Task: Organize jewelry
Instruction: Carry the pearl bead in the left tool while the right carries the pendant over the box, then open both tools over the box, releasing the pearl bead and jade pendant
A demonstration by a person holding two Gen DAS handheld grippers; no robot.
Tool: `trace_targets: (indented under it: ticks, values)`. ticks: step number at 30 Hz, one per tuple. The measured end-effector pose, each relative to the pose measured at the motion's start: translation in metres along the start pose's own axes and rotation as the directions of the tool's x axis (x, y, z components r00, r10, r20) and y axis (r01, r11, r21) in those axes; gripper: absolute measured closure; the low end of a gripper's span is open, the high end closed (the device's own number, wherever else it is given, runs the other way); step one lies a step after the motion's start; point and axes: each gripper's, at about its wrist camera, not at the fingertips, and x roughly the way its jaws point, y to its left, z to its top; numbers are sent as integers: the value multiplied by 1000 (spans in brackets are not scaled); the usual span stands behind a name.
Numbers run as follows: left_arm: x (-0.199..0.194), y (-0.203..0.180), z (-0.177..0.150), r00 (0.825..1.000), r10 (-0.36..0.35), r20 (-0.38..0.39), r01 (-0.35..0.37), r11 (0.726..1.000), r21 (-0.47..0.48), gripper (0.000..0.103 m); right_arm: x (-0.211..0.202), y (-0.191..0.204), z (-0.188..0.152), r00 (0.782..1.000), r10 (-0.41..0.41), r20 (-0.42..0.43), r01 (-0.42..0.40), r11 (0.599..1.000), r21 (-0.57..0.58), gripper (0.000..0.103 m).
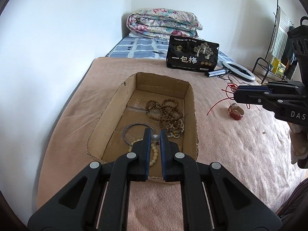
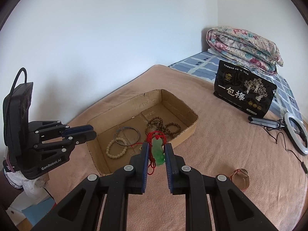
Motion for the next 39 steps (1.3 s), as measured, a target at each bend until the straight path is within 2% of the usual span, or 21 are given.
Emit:
trace_targets:
  ticks: [8, 21, 35, 38, 39]
  values:
    - [3, 16, -2, 1000, 11, -6, -11, 1000, -24, 96, 21, 15, 11, 1000, 17, -11, -17, 1000, -14, 88]
    - [13, 29, 0, 1000, 8, -13, -9, 999, -52, 96, 48, 17, 19, 999, 12, -30, -11, 1000, 12, 88]
    - [18, 30, -1, 1000, 15, -13, -16, 999, -41, 96, 67, 27, 31, 999, 13, -36, -13, 1000, 2, 87]
    - [20, 28, 0, 1000, 22, -16, -22, 999, -35, 95, 66, 25, 32, 1000, 11, -17, -11, 1000, 10, 72]
    - [20, 27, 0, 1000, 25, -18, -26, 999, -33, 91, 65, 25, 33, 1000, 5, -12, -5, 1000, 11, 65]
